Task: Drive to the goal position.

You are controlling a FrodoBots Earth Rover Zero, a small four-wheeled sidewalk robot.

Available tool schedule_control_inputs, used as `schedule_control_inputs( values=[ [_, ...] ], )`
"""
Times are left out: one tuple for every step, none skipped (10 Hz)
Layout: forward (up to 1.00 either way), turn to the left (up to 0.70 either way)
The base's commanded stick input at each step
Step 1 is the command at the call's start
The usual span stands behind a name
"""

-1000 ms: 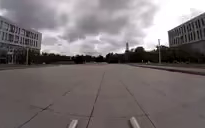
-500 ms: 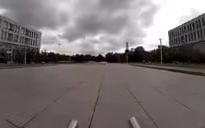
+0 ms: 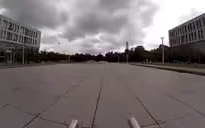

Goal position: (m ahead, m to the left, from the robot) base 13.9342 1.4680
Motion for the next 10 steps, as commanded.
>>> schedule_control_inputs(
  values=[
    [1.0,0.0],
    [1.0,0.0],
    [1.0,0.0],
    [1.0,0.0],
    [1.0,0.0],
    [1.0,0.0],
    [1.0,0.0],
    [1.0,0.0],
    [1.0,0.0],
    [1.0,0.0]
  ],
)
